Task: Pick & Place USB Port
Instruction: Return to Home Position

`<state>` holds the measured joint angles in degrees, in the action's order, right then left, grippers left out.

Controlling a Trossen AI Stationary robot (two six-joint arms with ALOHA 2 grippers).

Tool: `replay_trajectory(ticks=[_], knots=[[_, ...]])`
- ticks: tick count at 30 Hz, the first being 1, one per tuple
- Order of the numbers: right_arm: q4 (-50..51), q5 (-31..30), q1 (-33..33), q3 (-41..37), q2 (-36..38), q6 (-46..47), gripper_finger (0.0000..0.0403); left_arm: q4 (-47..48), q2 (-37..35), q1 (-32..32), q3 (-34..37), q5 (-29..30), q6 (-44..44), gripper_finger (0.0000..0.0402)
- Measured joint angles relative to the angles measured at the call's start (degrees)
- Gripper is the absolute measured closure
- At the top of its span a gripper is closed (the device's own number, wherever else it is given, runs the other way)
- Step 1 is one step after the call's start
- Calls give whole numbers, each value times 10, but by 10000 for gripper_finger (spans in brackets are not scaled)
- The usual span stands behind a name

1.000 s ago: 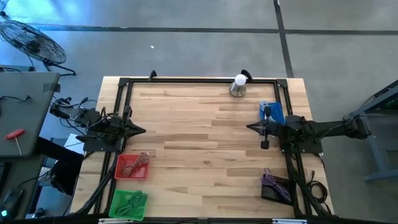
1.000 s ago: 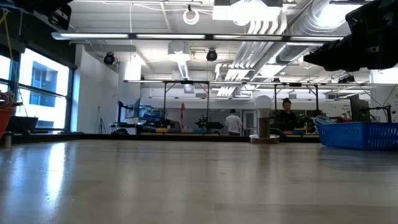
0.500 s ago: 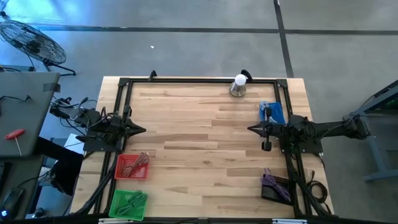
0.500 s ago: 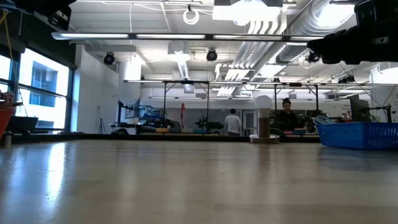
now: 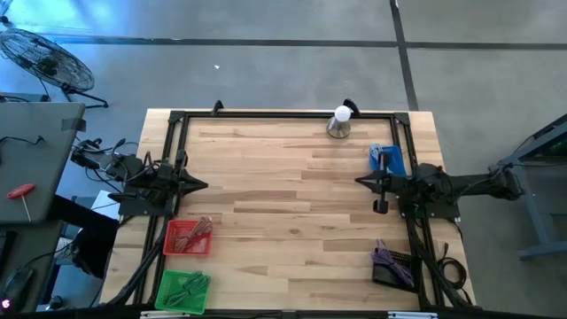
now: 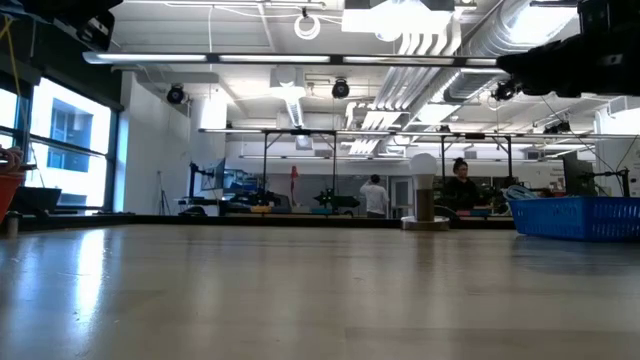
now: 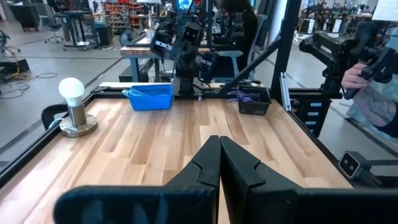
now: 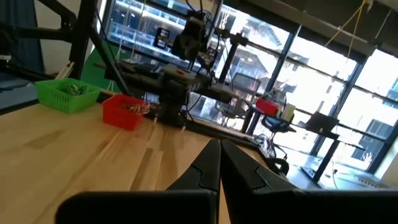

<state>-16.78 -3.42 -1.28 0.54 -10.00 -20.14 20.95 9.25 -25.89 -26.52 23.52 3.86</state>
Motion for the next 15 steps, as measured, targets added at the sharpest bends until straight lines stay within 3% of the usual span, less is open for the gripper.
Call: replay_trajectory(ticks=[9,15], knots=[[55,2,-27,0,96,-17,403,2,0,0,0,0,14,401],[64,-32,-46,0,97,-31,403,2,0,0,0,0,17,401]])
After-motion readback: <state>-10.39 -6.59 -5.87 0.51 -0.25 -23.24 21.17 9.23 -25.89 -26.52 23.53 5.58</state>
